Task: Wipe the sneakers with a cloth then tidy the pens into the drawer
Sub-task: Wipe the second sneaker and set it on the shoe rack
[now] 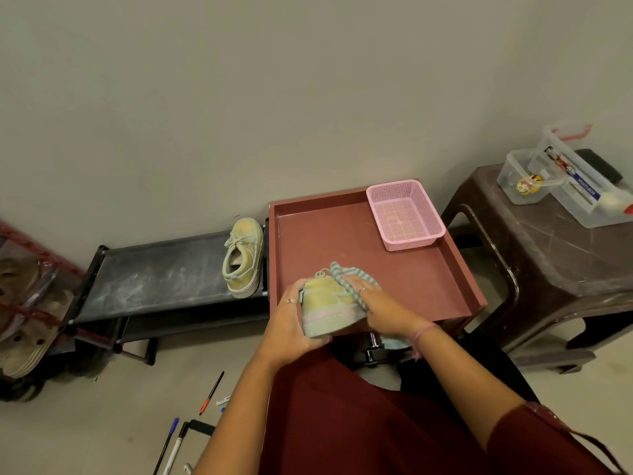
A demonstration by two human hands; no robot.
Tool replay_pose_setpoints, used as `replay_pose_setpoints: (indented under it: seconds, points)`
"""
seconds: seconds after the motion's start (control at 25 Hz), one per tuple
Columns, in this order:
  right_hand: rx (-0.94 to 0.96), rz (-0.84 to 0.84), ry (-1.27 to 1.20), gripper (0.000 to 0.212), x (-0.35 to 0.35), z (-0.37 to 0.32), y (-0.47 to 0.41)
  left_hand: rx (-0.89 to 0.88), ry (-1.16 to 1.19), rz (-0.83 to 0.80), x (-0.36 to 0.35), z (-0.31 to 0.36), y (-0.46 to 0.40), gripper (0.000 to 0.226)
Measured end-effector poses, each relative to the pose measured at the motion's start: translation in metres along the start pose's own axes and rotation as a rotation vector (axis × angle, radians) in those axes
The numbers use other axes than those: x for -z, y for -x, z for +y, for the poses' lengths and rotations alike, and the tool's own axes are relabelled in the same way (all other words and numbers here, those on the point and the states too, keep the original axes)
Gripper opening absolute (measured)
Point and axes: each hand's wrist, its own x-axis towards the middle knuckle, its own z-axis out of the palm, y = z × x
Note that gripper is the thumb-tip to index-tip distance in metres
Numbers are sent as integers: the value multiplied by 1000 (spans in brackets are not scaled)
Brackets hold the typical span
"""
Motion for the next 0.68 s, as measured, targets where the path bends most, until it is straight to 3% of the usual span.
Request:
replay_pose_setpoints:
  seconds: [0.12, 0.32, 0.52, 0.6, 0.68]
  points:
    - [-2, 14, -57, 77, 1, -17, -12, 12, 1, 14, -2, -4, 0, 97]
    - [164, 102, -46, 88, -34, -44, 17, 34, 20, 44, -1, -7, 4, 96]
    - [-60, 144, 79, 101, -18, 32, -6, 40, 27, 56, -3, -7, 5, 97]
    - [-87, 157, 61, 94, -22, 7, -10, 54, 42, 65, -3, -7, 2, 97]
    - [7, 154, 28, 94, -34, -34, 1, 81, 68, 76, -1, -7, 0, 100]
